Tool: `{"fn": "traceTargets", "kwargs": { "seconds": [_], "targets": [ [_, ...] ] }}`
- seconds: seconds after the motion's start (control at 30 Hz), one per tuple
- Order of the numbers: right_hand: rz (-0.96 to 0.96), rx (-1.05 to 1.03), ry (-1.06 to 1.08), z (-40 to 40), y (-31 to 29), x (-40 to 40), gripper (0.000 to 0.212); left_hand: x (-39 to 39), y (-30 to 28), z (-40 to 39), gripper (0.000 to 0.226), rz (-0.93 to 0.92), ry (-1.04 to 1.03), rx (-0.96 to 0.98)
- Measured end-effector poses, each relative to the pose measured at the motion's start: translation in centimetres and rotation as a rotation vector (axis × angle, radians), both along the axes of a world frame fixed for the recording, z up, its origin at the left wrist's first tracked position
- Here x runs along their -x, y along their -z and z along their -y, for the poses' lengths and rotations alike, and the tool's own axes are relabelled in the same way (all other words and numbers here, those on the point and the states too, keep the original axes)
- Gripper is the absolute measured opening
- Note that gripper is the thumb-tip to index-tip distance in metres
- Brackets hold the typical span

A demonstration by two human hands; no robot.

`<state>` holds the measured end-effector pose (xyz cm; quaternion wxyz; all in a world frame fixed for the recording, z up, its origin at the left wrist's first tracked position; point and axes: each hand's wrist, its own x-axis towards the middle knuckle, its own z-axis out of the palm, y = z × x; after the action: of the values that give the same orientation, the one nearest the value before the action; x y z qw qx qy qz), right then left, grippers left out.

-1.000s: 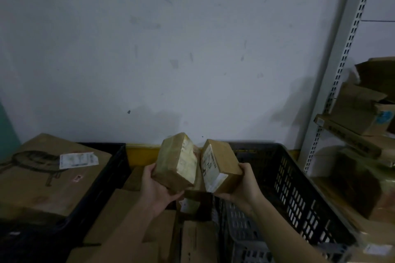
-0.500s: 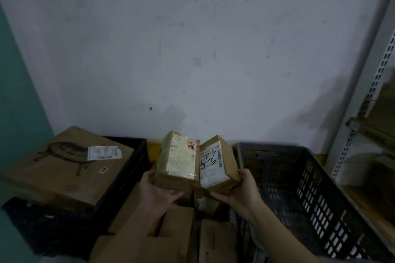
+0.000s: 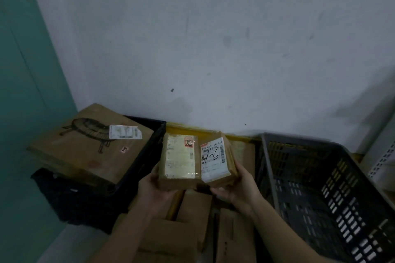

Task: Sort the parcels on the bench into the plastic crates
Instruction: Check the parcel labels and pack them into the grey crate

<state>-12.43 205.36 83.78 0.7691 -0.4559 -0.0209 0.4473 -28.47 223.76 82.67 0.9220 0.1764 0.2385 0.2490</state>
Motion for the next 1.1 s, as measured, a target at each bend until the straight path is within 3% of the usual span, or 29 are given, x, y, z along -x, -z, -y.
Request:
{"fn": "traceTargets", "kwargs": {
  "seconds": [0.17,0.3,0.37,0.53,0.67,0.77,0.8,0.87,1.1],
  "targets": [
    [-0.013,-0.007,0.012,-4.4,1.3,-1.1,0.043,-1.7,0.4,-5.4,0.036,-0.129,0.073,-0.170],
    [0.001,-0.007,0.040,-8.2,2.4,-2.4,0.040,-3.3,0.5,-10.0,0.061,-0.253,0.290,-0.318],
    [0.046,0.009,0.059,-10.0,2.9,-2.8,0.045,-4.1,1.1,-11.8,0.056,-0.283,0.374,-0.378],
    [0.199,0.166,0.112,-13.0,3.5,-5.2,0.034,-7.3,2.4,-15.7,0.046,-0.317,0.427,-0.452],
    [0.253,0.292,0.054,-14.9,3.6,-6.7,0.051,-11.3,3.7,-18.0,0.040,-0.327,0.394,-0.502],
    [0.285,0.378,0.206,-16.2,4.4,-8.3,0.073,-15.0,4.2,-19.2,0.073,-0.425,0.293,-0.567],
    [0.258,0.378,0.251,-16.4,4.6,-8.6,0.077,-16.0,4.4,-19.5,0.072,-0.499,0.252,-0.607],
    [0.237,0.371,0.317,-16.5,4.5,-9.2,0.072,-17.4,4.8,-19.7,0.059,-0.631,0.186,-0.654],
    [0.266,0.418,0.225,-15.9,5.8,-10.5,0.058,-21.6,9.3,-22.0,0.071,-0.838,0.272,-0.717]
  ]
}}
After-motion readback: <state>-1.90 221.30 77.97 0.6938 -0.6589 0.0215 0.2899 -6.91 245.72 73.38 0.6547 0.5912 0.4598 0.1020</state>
